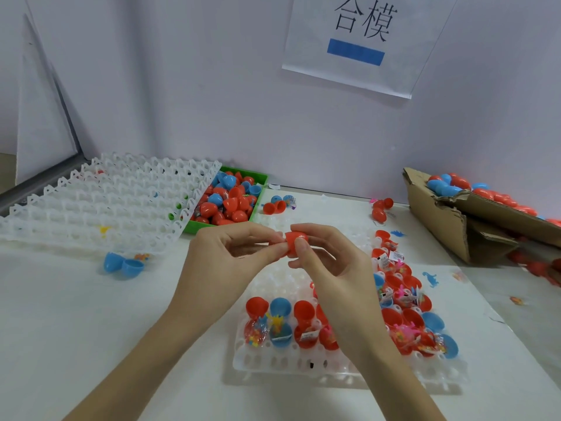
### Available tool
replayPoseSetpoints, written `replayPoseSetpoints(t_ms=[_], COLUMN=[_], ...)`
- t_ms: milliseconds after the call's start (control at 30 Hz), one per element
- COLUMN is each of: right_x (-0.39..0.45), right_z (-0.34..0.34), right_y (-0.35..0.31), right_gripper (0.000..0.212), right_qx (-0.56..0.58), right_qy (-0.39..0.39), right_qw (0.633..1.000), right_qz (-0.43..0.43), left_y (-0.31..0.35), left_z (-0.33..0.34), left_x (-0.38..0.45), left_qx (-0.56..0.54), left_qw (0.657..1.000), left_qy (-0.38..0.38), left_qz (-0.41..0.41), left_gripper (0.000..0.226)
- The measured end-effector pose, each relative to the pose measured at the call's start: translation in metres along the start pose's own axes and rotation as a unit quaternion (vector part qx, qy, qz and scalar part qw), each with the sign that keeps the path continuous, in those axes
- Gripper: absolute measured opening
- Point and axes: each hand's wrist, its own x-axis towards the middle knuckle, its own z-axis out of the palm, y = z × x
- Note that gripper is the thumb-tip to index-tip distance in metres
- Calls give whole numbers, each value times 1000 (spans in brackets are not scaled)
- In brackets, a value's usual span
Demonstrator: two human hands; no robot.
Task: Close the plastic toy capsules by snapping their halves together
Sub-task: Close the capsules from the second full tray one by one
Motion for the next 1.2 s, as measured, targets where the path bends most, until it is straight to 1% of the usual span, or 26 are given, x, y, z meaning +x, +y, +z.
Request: replayPoseSetpoints(t_ms=[67, 100, 167, 233, 367, 467, 567, 667, 700, 767, 833, 900, 1033, 1100, 1200], right_x=[1, 2, 3, 4, 3, 3, 2, -1, -3, -6, -9, -10, -11, -13, -15], right_z=[-1, -2, -5, -6, -4, -6, -5, 1, 2, 4, 6, 9, 16, 18, 20], right_y=[0, 0, 0, 0, 0, -1, -1, 1, 2, 4, 6, 8, 6, 4, 1], right_gripper=[14, 15, 17, 18, 19, 21, 21, 25, 28, 34, 49, 63, 63, 64, 56], right_qx=[13, 16, 21, 24, 9, 4, -3, -19, -33, -74, -113, -171, -272, -298, -319], right_qy=[8, 12, 18, 14, -1, -4, 14, 36, 38, 18, -13, -23, 1, 24, 59], right_qw=[1000, 1000, 1000, 1000, 1000, 999, 999, 996, 994, 989, 985, 976, 946, 935, 928], right_qz=[10, 13, 16, 15, -6, -33, -51, -79, -94, -123, -129, -135, -176, -189, -184], left_y=[0, 0, 1, 1, 3, 3, 3, 3, 2, 2, 2, 2, 3, 4, 2], left_z=[0, 1, 1, 2, 0, 0, 3, 5, 6, 8, 9, 8, 10, 15, 21], left_x=[-1, -1, -2, -1, 0, -1, -3, -4, -4, -6, -7, -6, -7, -11, -15], left_qx=[55, 61, 50, 36, -15, -32, -64, -52, -58, -81, -102, -124, -128, -109, -90], left_qw=[998, 997, 996, 995, 999, 998, 997, 998, 998, 996, 994, 992, 991, 993, 995], left_qy=[-9, -16, -39, -45, -15, -22, -10, 10, 12, 17, 29, 32, 32, 27, 18], left_qz=[41, 51, 64, 79, 46, 49, 37, 30, 26, 18, 7, -7, -20, -25, -33], left_gripper=[16, 15, 17, 20, 36, 35, 34, 32, 32, 32, 32, 31, 26, 20, 9])
